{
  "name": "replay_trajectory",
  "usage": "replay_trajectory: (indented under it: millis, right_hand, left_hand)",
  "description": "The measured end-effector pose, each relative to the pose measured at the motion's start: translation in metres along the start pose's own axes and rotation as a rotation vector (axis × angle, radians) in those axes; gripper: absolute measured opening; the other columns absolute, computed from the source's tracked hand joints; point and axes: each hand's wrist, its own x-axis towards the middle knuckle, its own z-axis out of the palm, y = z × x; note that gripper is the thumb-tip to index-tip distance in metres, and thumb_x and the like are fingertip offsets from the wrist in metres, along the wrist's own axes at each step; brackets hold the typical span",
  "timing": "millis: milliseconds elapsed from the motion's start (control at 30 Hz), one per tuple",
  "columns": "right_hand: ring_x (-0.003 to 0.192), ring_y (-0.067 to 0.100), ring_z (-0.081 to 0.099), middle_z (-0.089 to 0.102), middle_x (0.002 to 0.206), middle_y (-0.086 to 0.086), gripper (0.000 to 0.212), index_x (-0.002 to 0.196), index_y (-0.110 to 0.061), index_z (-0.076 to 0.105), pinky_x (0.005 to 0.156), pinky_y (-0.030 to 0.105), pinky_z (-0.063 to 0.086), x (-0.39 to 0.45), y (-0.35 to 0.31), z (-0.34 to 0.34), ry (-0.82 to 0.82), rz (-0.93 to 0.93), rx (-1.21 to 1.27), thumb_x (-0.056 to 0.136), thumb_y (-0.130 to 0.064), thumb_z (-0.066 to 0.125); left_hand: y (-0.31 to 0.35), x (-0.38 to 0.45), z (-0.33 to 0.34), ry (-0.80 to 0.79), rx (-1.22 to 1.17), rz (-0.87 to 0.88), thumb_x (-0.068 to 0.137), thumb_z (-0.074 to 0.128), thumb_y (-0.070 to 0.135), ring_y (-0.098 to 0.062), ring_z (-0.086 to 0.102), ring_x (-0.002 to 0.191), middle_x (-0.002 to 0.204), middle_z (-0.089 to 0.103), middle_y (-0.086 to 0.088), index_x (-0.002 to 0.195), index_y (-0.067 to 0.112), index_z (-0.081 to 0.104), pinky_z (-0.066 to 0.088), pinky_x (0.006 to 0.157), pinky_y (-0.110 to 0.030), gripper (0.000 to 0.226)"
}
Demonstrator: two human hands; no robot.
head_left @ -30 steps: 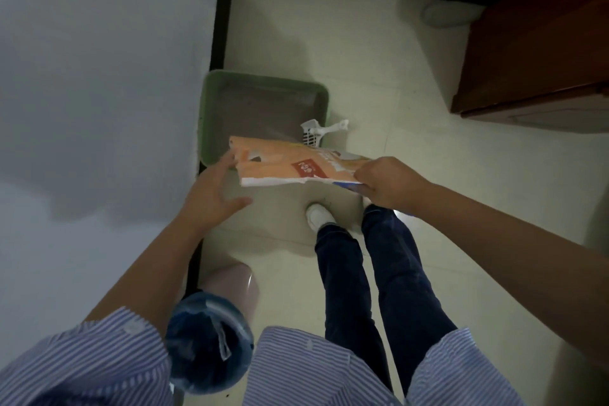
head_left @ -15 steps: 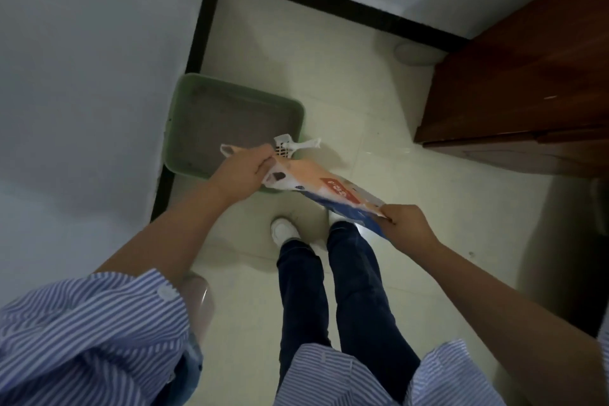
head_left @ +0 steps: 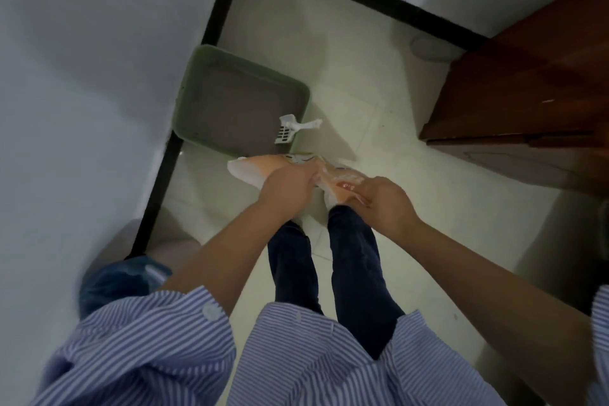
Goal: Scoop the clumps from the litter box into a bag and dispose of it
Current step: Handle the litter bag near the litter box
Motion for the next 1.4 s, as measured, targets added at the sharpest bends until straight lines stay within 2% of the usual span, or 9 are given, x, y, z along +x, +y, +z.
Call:
replay_trajectory:
  millis: [133, 400, 533, 633, 833, 1067, 1167, 1267, 1400]
  right_hand:
    - [0.04, 0.021, 0.052, 0.053, 0.039, 0.01, 0.038, 0.042, -0.004, 0.058, 0.056, 0.015, 0.025, 0.006, 0.001, -0.039, -0.007, -0.154, -0.154, 0.074, -0.025, 0.052]
    - [0.053, 0.031, 0.062, 0.062, 0.053, 0.014, 0.017, 0.057, -0.002, 0.067, 0.045, 0.029, 0.049, -0.006, -0.073, -0.079, -0.225, -0.617, -0.481, 0.057, -0.006, 0.084]
    - [0.106, 0.025, 0.057, 0.063, 0.113, 0.008, 0.025, 0.11, -0.009, 0.063, 0.086, 0.032, 0.047, -0.032, -0.133, -0.067, -0.468, -0.723, -0.73, 0.092, -0.014, 0.046]
    - [0.108, 0.023, 0.054, 0.06, 0.117, 0.006, 0.029, 0.114, -0.014, 0.062, 0.089, 0.033, 0.049, -0.064, -0.17, -0.05, -0.521, -0.873, -0.842, 0.092, -0.015, 0.043]
    - [0.047, 0.024, 0.055, 0.058, 0.049, 0.004, 0.013, 0.046, -0.009, 0.064, 0.047, 0.018, 0.038, -0.163, -0.219, -0.013, -0.29, -1.609, -0.655, 0.05, 0.001, 0.072]
    - [0.044, 0.023, 0.055, 0.054, 0.046, 0.005, 0.022, 0.045, -0.005, 0.063, 0.041, 0.017, 0.038, -0.326, -0.261, 0.04, -0.411, -1.964, -0.638, 0.039, -0.001, 0.085]
    - [0.047, 0.022, 0.054, 0.056, 0.047, 0.002, 0.01, 0.046, -0.009, 0.065, 0.039, 0.026, 0.047, -0.4, -0.278, 0.071, -0.447, -2.128, -0.642, 0.054, -0.012, 0.07]
    - [0.049, 0.024, 0.056, 0.055, 0.048, 0.0, 0.015, 0.045, -0.01, 0.065, 0.04, 0.032, 0.049, -0.471, -0.283, 0.11, -0.528, -2.218, -0.643, 0.058, -0.014, 0.072]
    - [0.05, 0.018, 0.056, 0.053, 0.046, -0.008, 0.027, 0.042, -0.019, 0.063, 0.054, 0.023, 0.031, -0.566, -0.28, 0.164, -0.642, -2.346, -0.645, 0.045, -0.017, 0.09]
  left_hand:
    - [0.01, -0.029, 0.0, 0.147, -0.032, -0.103, 0.099, 0.038, 0.016, -0.033, 0.056, 0.095, 0.104, 0.063, -0.021, 0.108, -0.001, 0.059, 0.036, 0.074, -0.034, 0.029]
    - [0.021, -0.14, 0.012, 0.348, -0.224, -0.282, 0.094, 0.045, 0.014, -0.03, 0.057, 0.097, 0.103, 0.064, -0.014, 0.101, 0.001, 0.06, 0.036, 0.073, -0.028, 0.02]
    - [0.022, -0.209, 0.036, 0.481, -0.213, -0.433, 0.096, 0.043, 0.015, -0.028, 0.056, 0.1, 0.105, 0.062, -0.011, 0.102, 0.006, 0.058, 0.036, 0.074, -0.028, 0.018]
    - [0.025, -0.26, 0.068, 0.583, -0.192, -0.57, 0.096, 0.042, 0.014, -0.031, 0.059, 0.097, 0.102, 0.064, -0.014, 0.107, 0.003, 0.059, 0.042, 0.076, -0.034, 0.023]
    - [0.055, -0.376, 0.169, 0.952, -0.048, -0.693, 0.069, 0.038, 0.014, -0.022, 0.056, 0.04, 0.049, 0.061, -0.005, 0.063, 0.006, 0.068, 0.042, 0.035, -0.018, 0.032]
    - [0.135, -0.527, 0.281, 1.139, 0.075, -1.046, 0.047, 0.065, 0.012, -0.019, 0.052, 0.038, 0.044, 0.053, -0.001, 0.053, 0.013, 0.061, 0.026, 0.033, -0.014, 0.008]
    - [0.166, -0.589, 0.332, 1.116, -0.022, -1.186, 0.02, 0.084, 0.02, -0.016, 0.056, 0.043, 0.046, 0.055, 0.0, 0.051, 0.013, 0.059, 0.027, 0.033, -0.011, 0.04]
    - [0.19, -0.638, 0.391, 1.136, -0.007, -1.332, 0.055, 0.058, 0.023, -0.018, 0.058, 0.048, 0.057, 0.06, -0.002, 0.053, 0.012, 0.059, 0.034, 0.03, -0.013, 0.011]
    - [0.221, -0.681, 0.478, 1.15, -0.042, -1.566, 0.068, 0.041, 0.027, -0.019, 0.055, 0.044, 0.056, 0.055, -0.001, 0.052, 0.011, 0.057, 0.033, 0.033, -0.015, 0.027]
